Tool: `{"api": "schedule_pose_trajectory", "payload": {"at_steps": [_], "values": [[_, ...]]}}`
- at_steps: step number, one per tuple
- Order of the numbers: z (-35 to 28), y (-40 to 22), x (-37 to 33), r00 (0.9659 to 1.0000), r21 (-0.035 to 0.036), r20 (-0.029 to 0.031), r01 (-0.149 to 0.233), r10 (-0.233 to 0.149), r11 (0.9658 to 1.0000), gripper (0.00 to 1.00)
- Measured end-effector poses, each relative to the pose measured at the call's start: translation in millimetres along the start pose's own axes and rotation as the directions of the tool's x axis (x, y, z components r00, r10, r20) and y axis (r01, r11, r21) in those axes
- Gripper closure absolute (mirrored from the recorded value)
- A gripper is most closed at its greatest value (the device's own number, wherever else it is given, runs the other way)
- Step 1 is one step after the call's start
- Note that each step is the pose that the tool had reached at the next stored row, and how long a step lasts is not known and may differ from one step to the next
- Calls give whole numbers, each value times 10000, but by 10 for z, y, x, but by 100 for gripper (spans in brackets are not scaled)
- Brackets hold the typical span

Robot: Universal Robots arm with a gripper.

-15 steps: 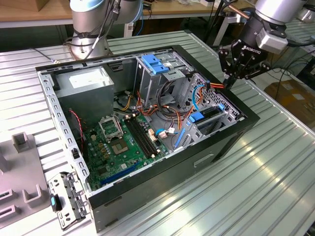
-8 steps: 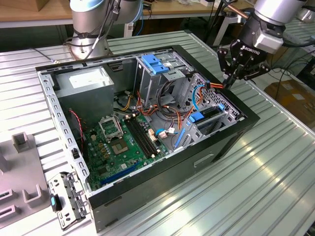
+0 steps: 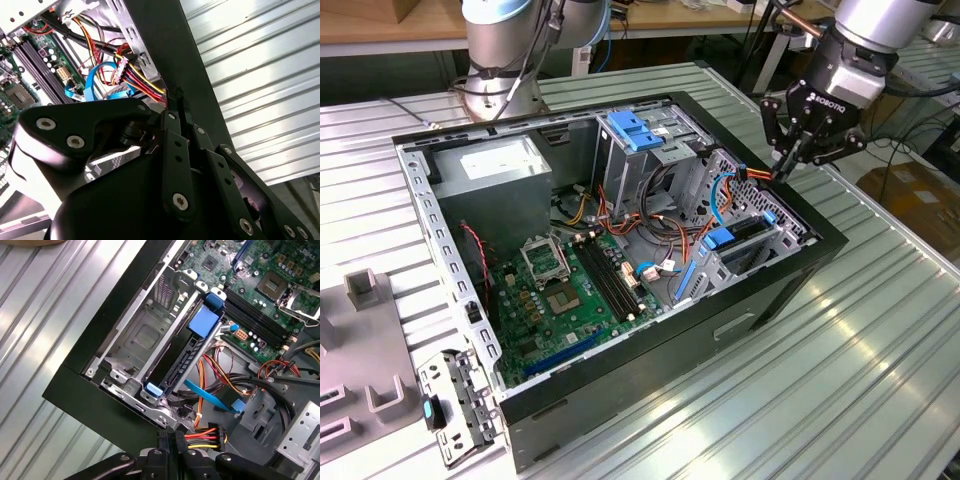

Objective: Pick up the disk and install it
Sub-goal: 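Insert the first disk wire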

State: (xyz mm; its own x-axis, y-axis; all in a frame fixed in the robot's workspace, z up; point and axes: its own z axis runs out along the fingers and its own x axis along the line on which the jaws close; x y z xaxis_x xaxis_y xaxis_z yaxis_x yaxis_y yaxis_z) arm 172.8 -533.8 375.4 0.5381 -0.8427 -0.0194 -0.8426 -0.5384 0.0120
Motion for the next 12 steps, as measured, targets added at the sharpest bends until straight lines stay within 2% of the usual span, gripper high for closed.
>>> {"api": "schedule_pose_trajectory", "payload": {"at_steps": [7,12], "values": [[8,15,-9,9971,14,9,-764,764,9971,84],[16,31,-20,9919,24,17,-1273,1273,9919,84]]}}
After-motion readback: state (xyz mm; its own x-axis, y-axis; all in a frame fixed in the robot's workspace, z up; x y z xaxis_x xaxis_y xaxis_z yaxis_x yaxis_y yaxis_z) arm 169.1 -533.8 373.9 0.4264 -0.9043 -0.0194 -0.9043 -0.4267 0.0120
